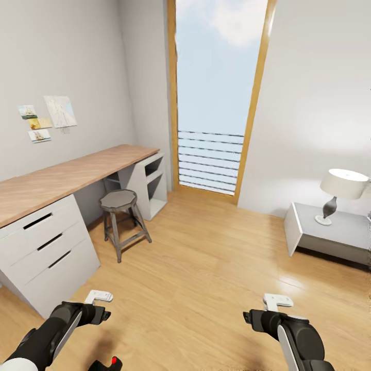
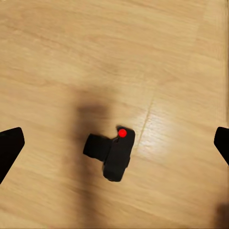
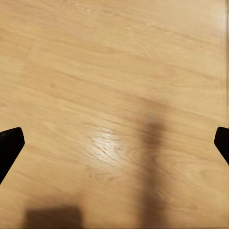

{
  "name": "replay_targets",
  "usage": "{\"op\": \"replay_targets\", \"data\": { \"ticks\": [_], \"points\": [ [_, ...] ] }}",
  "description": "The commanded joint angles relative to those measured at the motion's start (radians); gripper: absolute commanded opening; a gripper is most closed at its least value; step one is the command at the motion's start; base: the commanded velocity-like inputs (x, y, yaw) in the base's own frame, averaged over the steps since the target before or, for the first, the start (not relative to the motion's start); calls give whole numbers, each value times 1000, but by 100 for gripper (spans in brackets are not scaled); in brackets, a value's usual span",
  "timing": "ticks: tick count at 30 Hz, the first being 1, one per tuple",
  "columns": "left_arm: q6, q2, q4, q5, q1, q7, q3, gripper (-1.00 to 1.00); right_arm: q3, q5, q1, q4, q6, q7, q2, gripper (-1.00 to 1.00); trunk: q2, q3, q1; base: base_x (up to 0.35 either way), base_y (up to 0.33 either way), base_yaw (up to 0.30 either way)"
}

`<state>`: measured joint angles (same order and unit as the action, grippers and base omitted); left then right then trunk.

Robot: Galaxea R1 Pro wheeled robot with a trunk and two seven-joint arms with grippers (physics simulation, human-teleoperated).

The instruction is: Attach the digital camera to the camera tripod in the bedroom.

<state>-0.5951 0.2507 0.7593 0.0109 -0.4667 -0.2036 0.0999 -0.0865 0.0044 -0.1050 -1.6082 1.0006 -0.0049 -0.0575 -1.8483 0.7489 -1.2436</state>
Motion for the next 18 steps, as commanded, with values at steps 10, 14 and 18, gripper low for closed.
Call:
{"op": "replay_targets", "data": {
  "ticks": [10,14,18],
  "points": [
    [-4,0,2,1,0,0,3,100,-1,-2,-1,-2,6,0,-1,100,0,1,0,-16,0,-198],
    [-5,-1,2,1,0,0,3,100,-1,-2,-1,-2,6,0,-1,100,0,1,0,-4,0,-92],
    [-4,-1,2,1,0,-1,3,100,-1,-3,-1,-2,6,0,-1,100,0,1,0,-2,14,-47]
  ]
}}
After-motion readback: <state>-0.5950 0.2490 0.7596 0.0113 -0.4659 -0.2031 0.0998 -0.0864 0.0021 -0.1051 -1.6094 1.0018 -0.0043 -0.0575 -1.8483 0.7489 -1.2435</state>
